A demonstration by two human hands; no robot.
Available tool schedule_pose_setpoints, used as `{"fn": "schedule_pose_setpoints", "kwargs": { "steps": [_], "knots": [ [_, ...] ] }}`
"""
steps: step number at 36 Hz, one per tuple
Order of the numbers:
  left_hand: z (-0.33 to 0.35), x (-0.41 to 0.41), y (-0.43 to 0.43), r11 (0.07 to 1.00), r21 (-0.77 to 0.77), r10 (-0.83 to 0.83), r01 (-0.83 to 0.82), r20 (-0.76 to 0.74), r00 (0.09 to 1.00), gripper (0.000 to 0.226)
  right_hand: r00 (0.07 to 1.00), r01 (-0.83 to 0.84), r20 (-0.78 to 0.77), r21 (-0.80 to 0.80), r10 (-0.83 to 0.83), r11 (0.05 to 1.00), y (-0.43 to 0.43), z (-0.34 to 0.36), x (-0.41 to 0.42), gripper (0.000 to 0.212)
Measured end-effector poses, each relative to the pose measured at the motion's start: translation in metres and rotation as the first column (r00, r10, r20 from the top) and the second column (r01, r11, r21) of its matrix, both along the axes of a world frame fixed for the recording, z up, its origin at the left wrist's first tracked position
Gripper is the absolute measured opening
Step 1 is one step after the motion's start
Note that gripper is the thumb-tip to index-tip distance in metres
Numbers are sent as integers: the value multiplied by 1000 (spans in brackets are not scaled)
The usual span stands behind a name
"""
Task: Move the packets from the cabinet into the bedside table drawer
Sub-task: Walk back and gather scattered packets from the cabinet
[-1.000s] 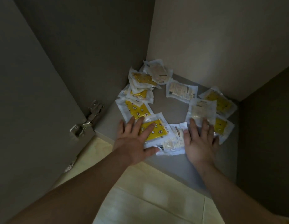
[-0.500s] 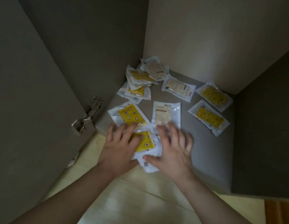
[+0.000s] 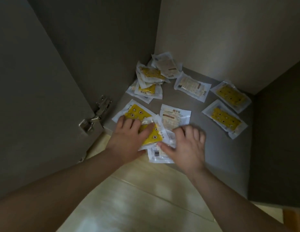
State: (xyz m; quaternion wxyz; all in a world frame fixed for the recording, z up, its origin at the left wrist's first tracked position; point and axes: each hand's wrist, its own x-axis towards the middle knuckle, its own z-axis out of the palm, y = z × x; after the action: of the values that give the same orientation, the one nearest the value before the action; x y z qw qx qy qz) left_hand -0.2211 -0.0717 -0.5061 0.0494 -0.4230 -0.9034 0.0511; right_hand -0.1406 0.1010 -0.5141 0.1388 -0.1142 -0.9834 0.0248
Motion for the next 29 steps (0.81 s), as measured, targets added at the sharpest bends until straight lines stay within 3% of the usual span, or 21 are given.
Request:
{"fn": "schedule_pose_setpoints", "kwargs": {
  "steps": [2, 4, 7, 10, 12, 15, 20, 22, 24, 26, 27, 29],
  "knots": [
    [-6, -4, -2, 999, 48, 8, -6, -26, 1000, 96, 999, -15, -30, -2, 15, 1000, 4, 4, -10, 67],
    [-4, -10, -2, 998, 58, 33, -37, 67, 997, 101, 999, -36, -5, 18, 36, 999, 7, 9, -22, 67],
    [-1, -15, 3, 992, 9, 120, -128, 283, 952, 102, 976, -43, 215, 16, 38, 999, 14, 18, -43, 76],
    [-3, -17, 6, 983, -89, 181, -160, 338, 924, 105, 918, -34, 385, -148, 90, 988, 20, 14, -58, 78],
    [-2, -18, 8, 983, -95, 179, -156, 322, 930, 105, 932, -26, 356, -139, 75, 990, 18, 12, -59, 80],
    [6, -15, 6, 984, -84, 178, -160, 301, 937, 99, 987, 41, 155, -37, -35, 999, 11, 6, -50, 68],
    [1, -1, -6, 992, 45, 112, -120, 153, 982, 93, 959, 261, 147, -136, -241, 956, 2, 9, -41, 65],
    [-2, 2, -8, 989, 94, 104, -115, 119, 987, 91, 945, 315, 131, -112, -301, 942, 7, 8, -44, 51],
    [-2, 4, -6, 983, 141, 103, -121, 128, 986, 88, 936, 347, 7, -182, -351, 920, 8, 13, -43, 38],
    [-1, 5, -5, 969, 183, 133, -164, 170, 976, 87, 943, 257, -143, -261, -301, 931, 5, 18, -34, 41],
    [0, 6, -4, 964, 197, 143, -176, 172, 975, 87, 972, 170, -113, -268, -206, 948, 2, 20, -27, 52],
    [-4, 7, -4, 956, 229, 148, -183, 164, 975, 89, 979, -21, 190, -259, 72, 966, -4, 23, -10, 89]
  ]
}}
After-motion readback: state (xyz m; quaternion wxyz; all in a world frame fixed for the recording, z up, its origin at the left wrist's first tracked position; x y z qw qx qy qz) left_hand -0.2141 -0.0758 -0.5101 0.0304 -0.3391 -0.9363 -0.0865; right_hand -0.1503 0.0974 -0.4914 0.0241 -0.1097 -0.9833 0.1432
